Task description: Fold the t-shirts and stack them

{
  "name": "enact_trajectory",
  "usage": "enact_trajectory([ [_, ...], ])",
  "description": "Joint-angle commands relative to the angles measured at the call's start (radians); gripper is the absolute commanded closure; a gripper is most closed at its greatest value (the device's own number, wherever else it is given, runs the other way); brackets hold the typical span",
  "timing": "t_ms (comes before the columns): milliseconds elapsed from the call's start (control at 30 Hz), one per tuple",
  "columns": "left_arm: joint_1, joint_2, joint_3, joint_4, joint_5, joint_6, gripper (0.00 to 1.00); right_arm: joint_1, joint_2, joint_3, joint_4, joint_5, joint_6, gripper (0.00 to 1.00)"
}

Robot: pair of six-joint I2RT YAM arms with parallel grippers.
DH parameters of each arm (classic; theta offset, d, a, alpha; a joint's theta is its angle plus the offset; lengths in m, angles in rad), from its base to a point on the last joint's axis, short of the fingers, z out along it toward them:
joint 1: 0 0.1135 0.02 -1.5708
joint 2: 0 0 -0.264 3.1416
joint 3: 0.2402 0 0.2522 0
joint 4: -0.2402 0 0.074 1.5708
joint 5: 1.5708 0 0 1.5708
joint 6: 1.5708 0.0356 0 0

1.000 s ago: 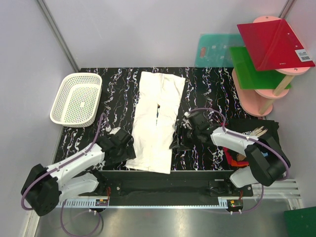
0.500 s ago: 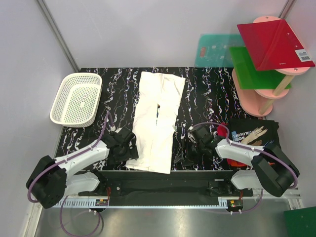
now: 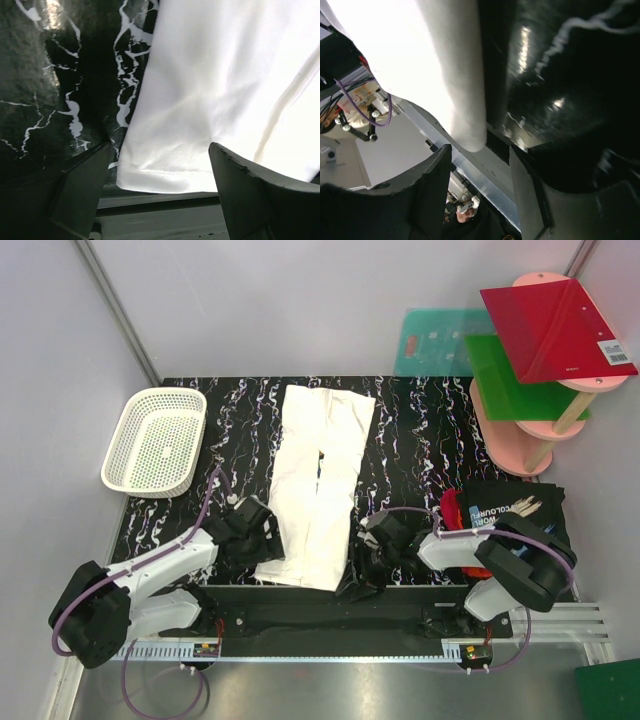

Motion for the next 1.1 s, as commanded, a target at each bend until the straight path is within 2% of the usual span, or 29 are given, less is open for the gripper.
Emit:
enact_trajectory([
  [0,0.0,0.04,-0.063,0.063,0.052,-0.003,0.19,0.031,0.108,0.007,0.171,0.055,0.03,0.43],
  [100,0.002,0.044,-0.067,0.066,0.052,-0.001,0.32,0.037,0.143,0.025,0.174,0.064,0.026,0.45],
  [133,0.002,0.047,-0.067,0.068,0.052,-0.001,0.41,0.037,0.148,0.028,0.172,0.07,0.024,0.46],
  [200,0.002,0.05,-0.069,0.072,0.052,0.001,0.53,0.037,0.145,0.037,0.168,0.085,0.026,0.47],
  [233,0.002,0.055,-0.069,0.071,0.052,0.001,0.66,0.038,0.145,0.042,0.162,0.094,0.019,0.49],
  [267,0.002,0.057,-0.067,0.072,0.052,-0.001,0.73,0.04,0.137,0.049,0.157,0.104,0.015,0.62],
  [333,0.002,0.058,-0.067,0.071,0.052,0.002,0.87,0.041,0.13,0.056,0.136,0.134,0.006,0.77],
  [367,0.002,0.058,-0.067,0.071,0.075,0.002,0.9,0.043,0.122,0.063,0.129,0.149,0.003,0.82],
  [400,0.002,0.057,-0.066,0.069,0.075,0.004,0.93,0.046,0.12,0.068,0.113,0.159,-0.001,0.93],
  [500,0.002,0.048,-0.064,0.065,0.081,0.007,0.99,0.057,0.091,0.074,0.083,0.199,-0.01,1.0],
  [733,0.002,-0.049,-0.044,0.013,0.093,0.01,1.0,0.072,-0.065,0.103,-0.03,0.268,-0.07,1.0],
  [900,0.002,-0.121,0.034,-0.053,0.072,0.017,1.0,0.074,-0.182,0.111,-0.096,0.34,-0.117,1.0],
  [1067,0.002,-0.088,0.114,-0.058,0.06,0.033,1.0,0.072,-0.237,0.137,-0.105,0.409,-0.165,1.0],
])
